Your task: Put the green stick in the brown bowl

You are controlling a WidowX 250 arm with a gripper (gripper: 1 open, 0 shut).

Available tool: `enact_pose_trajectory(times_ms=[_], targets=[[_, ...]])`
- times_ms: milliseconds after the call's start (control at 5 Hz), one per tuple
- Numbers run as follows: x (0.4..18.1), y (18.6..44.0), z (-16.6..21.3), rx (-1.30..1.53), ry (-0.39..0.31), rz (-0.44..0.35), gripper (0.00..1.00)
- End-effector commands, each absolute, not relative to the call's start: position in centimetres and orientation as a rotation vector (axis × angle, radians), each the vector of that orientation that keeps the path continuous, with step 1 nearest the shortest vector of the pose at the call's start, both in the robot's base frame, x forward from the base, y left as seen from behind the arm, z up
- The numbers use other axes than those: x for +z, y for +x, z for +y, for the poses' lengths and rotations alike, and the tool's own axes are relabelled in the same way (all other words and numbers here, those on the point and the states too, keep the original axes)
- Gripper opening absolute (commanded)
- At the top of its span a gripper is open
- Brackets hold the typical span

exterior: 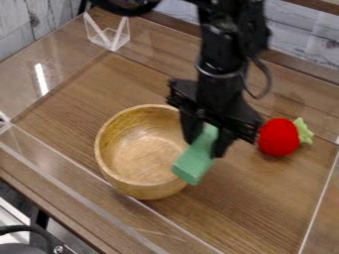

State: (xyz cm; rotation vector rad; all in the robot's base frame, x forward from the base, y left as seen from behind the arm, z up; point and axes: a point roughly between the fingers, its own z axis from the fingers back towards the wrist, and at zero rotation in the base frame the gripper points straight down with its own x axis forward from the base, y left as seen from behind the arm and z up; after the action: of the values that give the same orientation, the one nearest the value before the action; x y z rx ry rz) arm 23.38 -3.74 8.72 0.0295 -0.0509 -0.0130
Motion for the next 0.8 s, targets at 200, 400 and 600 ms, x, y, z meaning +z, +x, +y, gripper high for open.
enact_pose_trajectory(times_ms=[200,400,600], targets=[[10.4,22.4,1.1,0.014,0.027,-0.090,0.00],[9.6,22.8,1.1,-0.017,0.022,-0.089,0.00],[8.8,23.1,1.4,-0.051,0.019,-0.086,0.00]])
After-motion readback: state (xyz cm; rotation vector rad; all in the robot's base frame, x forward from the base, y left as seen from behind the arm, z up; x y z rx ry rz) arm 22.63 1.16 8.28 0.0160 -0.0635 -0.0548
